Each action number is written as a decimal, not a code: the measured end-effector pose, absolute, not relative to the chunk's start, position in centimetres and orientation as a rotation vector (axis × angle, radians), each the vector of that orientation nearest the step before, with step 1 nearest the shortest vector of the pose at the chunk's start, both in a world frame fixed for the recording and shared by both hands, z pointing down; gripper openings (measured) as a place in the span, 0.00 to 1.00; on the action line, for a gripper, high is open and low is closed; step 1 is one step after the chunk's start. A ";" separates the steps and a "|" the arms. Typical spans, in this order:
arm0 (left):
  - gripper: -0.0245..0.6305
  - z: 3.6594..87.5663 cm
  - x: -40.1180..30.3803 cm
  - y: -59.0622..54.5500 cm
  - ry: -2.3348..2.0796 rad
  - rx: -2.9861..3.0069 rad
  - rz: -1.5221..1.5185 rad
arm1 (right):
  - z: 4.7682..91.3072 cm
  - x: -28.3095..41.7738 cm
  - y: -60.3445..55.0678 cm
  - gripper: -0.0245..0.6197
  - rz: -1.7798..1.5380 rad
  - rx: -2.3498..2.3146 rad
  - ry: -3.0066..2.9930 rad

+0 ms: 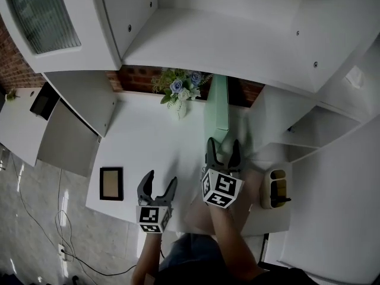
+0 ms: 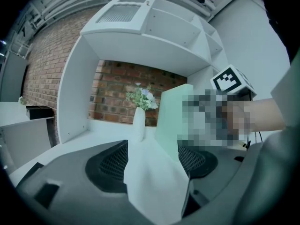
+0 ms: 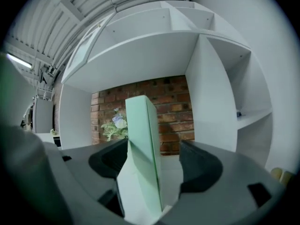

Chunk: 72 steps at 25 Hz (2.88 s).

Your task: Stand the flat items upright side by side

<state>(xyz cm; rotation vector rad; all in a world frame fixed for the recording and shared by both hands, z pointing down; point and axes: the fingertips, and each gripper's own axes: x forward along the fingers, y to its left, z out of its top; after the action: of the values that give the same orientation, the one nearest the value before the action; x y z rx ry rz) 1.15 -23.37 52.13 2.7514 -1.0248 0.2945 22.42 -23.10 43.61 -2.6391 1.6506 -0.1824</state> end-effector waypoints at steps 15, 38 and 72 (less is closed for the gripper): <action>0.51 54.9 10.2 -17.2 -0.522 2.777 0.602 | 43.7 24.7 -7.8 0.55 -0.239 -2.726 1.641; 0.55 64.5 12.6 -12.5 -0.073 2.319 1.066 | 64.0 23.9 3.4 0.60 -1.341 -2.303 1.439; 0.56 59.6 13.8 -7.7 -0.121 2.482 0.908 | 58.8 24.3 3.7 0.61 -1.028 -2.395 1.734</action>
<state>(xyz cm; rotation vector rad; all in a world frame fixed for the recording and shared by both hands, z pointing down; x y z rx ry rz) 13.75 -7.74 59.62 2.4821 -0.1210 0.9080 24.34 3.71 58.78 -2.3950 1.7345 -1.0276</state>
